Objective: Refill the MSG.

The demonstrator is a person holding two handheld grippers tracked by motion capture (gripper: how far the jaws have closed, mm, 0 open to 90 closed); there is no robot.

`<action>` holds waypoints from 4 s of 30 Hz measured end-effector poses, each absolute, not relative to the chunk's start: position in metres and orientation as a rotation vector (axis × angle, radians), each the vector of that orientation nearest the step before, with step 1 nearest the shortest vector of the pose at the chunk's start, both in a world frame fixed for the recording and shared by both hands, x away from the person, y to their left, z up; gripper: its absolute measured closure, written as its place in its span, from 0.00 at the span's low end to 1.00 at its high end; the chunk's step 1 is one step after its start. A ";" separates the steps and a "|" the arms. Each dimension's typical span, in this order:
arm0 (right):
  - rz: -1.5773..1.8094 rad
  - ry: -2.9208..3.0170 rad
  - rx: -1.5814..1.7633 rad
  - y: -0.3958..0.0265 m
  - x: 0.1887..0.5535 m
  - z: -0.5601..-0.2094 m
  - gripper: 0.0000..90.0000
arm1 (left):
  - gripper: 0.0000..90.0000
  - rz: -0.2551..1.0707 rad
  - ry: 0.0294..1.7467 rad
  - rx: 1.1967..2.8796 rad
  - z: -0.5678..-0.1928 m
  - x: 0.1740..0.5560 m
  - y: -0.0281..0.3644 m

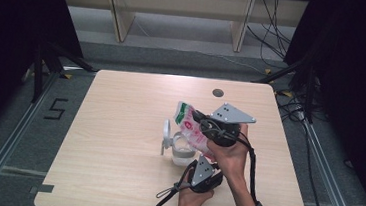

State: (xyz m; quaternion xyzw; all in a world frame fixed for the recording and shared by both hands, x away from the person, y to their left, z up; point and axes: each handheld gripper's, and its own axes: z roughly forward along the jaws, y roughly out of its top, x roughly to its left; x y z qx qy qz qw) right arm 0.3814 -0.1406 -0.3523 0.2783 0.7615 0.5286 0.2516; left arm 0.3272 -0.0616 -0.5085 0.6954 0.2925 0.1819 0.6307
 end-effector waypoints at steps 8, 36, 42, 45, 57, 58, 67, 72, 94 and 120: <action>1.459 2.084 0.761 -0.138 0.383 -0.352 1.00 | 0.88 0.418 0.679 1.591 -0.508 0.327 -0.061; 1.485 2.072 0.778 -0.136 0.386 -0.352 1.00 | 0.88 0.410 0.684 1.574 -0.508 0.328 -0.059; 1.478 2.073 0.787 -0.137 0.385 -0.352 1.00 | 0.88 0.415 0.684 1.577 -0.507 0.327 -0.059; 1.476 2.076 0.785 -0.137 0.385 -0.352 1.00 | 0.88 0.413 0.682 1.575 -0.507 0.327 -0.059; 1.472 2.083 0.769 -0.137 0.385 -0.351 1.00 | 0.88 0.410 0.685 1.571 -0.507 0.327 -0.060; 1.471 2.088 0.779 -0.137 0.384 -0.351 1.00 | 0.88 0.410 0.681 1.571 -0.507 0.327 -0.060; 1.469 2.084 0.768 -0.134 0.384 -0.352 1.00 | 0.88 0.403 0.685 1.568 -0.507 0.327 -0.060; 1.461 2.101 0.762 -0.134 0.385 -0.353 1.00 | 0.88 0.398 0.692 1.571 -0.508 0.326 -0.059; 1.454 2.109 0.746 -0.131 0.381 -0.351 1.00 | 0.88 0.393 0.677 1.558 -0.507 0.327 -0.060; 1.459 2.097 0.752 -0.133 0.383 -0.352 1.00 | 0.88 0.395 0.678 1.559 -0.507 0.327 -0.061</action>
